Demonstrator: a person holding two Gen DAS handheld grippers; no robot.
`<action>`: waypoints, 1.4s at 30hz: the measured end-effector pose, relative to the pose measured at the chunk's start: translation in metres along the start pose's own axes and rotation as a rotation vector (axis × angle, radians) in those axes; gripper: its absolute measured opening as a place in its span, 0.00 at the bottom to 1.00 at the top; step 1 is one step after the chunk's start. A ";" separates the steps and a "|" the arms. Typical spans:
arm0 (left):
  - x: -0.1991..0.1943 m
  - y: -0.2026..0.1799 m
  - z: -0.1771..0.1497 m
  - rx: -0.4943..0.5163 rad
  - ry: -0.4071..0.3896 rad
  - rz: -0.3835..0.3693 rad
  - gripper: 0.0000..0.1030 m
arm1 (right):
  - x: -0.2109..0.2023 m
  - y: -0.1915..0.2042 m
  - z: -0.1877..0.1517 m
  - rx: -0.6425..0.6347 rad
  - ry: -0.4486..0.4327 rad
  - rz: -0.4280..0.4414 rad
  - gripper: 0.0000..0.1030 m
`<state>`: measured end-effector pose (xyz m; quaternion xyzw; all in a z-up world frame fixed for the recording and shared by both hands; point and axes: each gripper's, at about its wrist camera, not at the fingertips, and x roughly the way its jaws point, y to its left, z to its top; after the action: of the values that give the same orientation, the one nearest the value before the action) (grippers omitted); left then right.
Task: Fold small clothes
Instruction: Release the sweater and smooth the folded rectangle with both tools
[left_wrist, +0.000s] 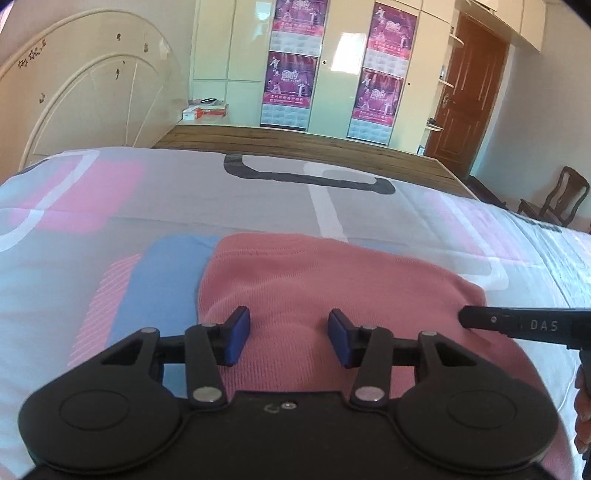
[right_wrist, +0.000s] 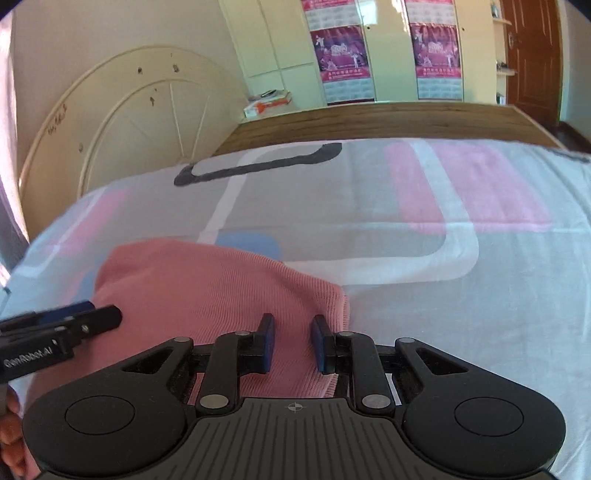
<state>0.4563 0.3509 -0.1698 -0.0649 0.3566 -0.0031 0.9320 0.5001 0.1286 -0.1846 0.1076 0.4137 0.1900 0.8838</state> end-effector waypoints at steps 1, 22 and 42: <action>-0.007 0.000 0.000 -0.008 -0.012 0.006 0.43 | -0.004 0.001 0.002 -0.001 0.002 -0.006 0.20; -0.115 -0.042 -0.087 0.137 -0.027 0.043 0.54 | -0.107 0.019 -0.107 -0.095 0.019 0.004 0.23; -0.112 -0.055 -0.096 0.061 0.098 0.074 0.98 | -0.098 0.008 -0.123 -0.014 0.061 -0.073 0.36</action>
<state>0.3112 0.2910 -0.1593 -0.0229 0.4037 0.0175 0.9144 0.3463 0.0984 -0.1921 0.0805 0.4430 0.1636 0.8778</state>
